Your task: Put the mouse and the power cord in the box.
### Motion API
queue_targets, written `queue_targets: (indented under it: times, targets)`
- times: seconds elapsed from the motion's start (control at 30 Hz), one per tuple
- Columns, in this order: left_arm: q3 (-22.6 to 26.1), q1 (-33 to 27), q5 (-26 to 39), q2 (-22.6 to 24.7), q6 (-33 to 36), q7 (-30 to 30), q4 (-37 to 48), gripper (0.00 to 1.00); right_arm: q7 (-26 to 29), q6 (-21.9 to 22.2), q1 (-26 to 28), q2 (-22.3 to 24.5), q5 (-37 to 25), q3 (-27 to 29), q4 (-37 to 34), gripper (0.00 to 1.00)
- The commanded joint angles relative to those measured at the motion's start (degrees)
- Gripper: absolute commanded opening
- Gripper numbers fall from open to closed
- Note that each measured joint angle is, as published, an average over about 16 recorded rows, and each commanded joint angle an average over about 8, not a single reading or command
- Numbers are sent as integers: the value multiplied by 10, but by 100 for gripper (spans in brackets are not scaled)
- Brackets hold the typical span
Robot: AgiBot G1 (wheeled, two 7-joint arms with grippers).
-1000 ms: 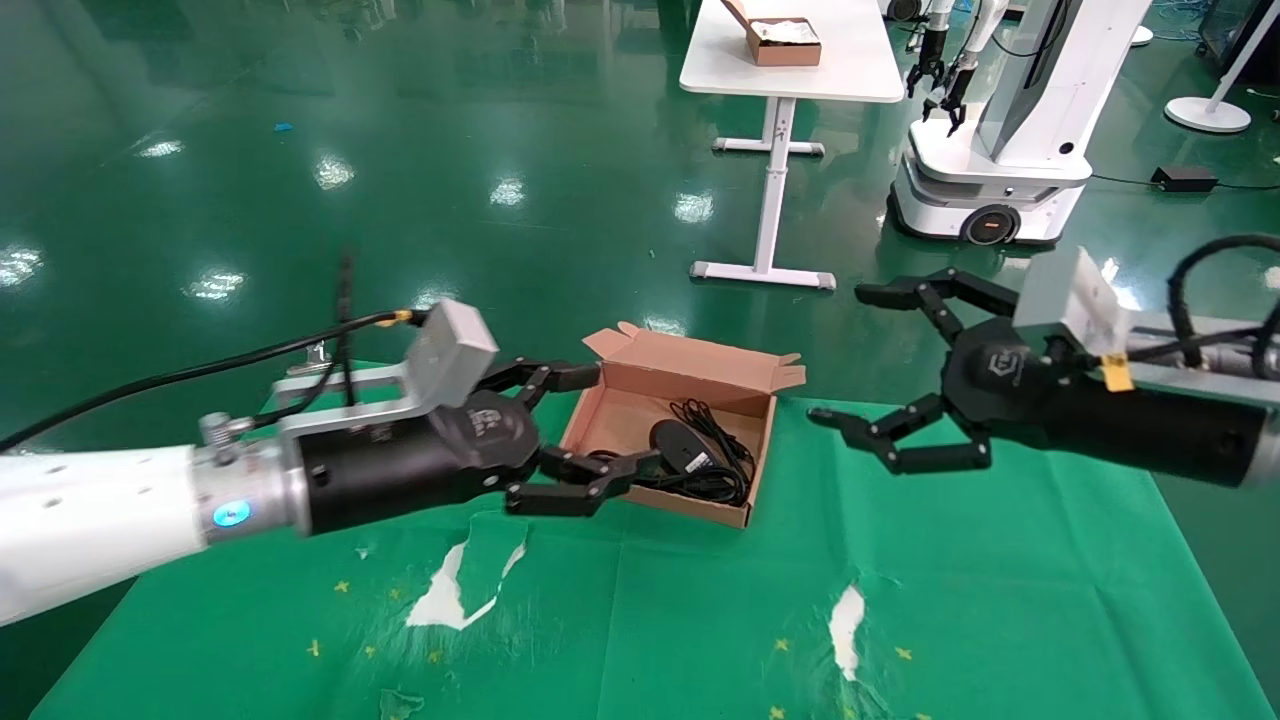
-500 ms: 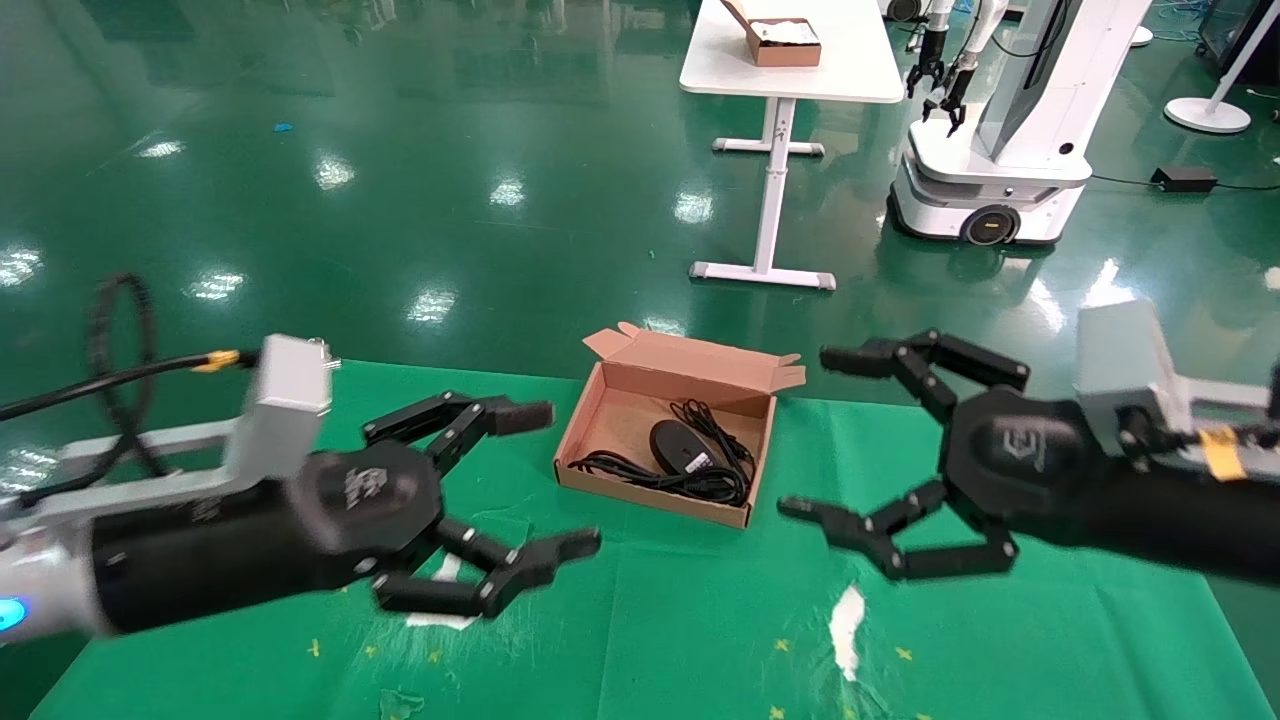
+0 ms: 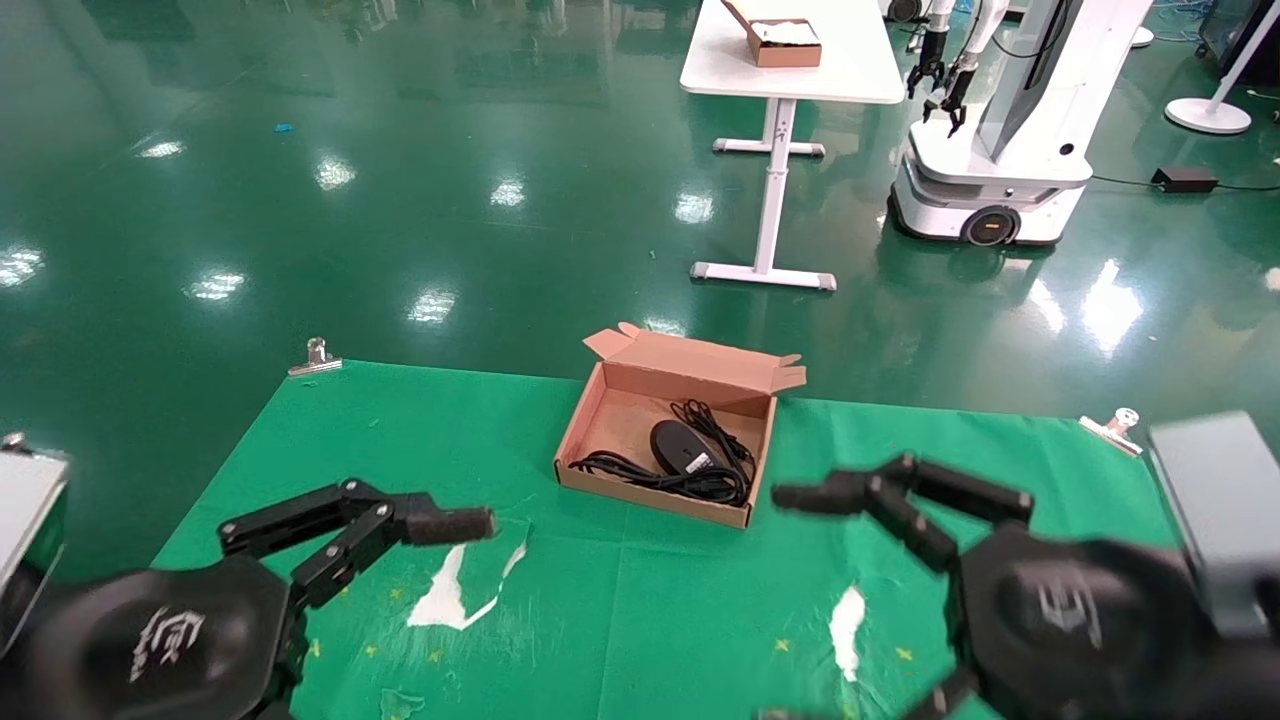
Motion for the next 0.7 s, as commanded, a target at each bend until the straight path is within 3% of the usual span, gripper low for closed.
queue_targets:
  times: [0.03,0.7]
  targets:
    - [-8,8,-8,-9,9,-1,-10,100,18,-4,-16,7,11,7,23,100]
    - [-7,7,-8,-8,8,-1,-8,100,21,-5,-19,8,14,9,28,100]
